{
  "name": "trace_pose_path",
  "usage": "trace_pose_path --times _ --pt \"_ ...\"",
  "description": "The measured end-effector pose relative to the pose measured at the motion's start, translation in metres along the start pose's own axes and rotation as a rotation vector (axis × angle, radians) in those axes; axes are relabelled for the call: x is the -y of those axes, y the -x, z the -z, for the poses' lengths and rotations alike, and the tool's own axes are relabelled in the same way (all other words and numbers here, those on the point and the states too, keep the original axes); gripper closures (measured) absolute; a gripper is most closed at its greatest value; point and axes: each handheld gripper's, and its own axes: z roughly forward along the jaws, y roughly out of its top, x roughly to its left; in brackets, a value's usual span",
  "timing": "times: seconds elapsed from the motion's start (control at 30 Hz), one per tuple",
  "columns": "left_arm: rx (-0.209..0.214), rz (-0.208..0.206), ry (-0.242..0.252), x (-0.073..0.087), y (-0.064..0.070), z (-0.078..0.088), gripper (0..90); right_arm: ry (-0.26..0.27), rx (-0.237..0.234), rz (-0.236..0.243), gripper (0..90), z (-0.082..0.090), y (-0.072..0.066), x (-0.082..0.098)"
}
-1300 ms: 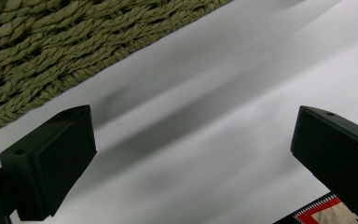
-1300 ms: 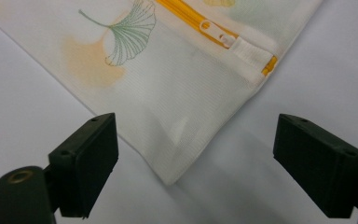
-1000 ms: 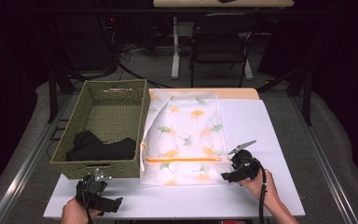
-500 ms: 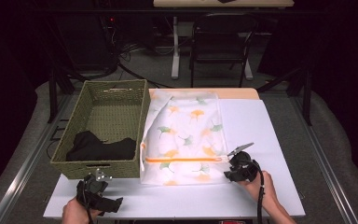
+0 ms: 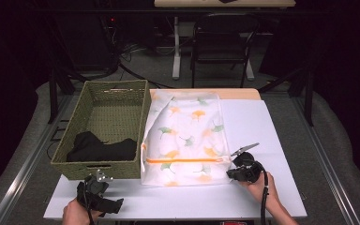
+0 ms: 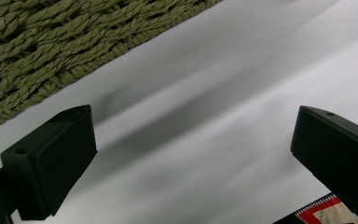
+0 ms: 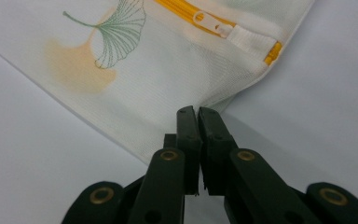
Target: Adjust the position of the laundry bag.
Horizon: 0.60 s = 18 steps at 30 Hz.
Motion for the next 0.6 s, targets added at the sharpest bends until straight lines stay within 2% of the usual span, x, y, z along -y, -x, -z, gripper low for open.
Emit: trace_pose_path --times 0.07,0.23,0.27,0.6 --pt "-0.003 0.007 -0.005 0.0001 0.0002 0.0001 0.1 0.002 0.000 -0.008 88.6 0.0005 -0.0006 0.0004" --pt "-0.002 0.011 -0.005 0.0005 0.0003 0.0006 0.1 -0.003 0.002 0.006 88.9 0.0022 -0.0004 0.0016" --pt "0.000 0.012 -0.003 0.0005 0.0007 0.0007 0.1 -0.002 -0.005 -0.008 88.9 0.0027 -0.0012 0.0016" --pt "0.008 0.003 -0.004 -0.0014 0.0061 0.0014 0.0 0.009 -0.006 -0.025 89.0 0.0085 0.0019 0.0072"
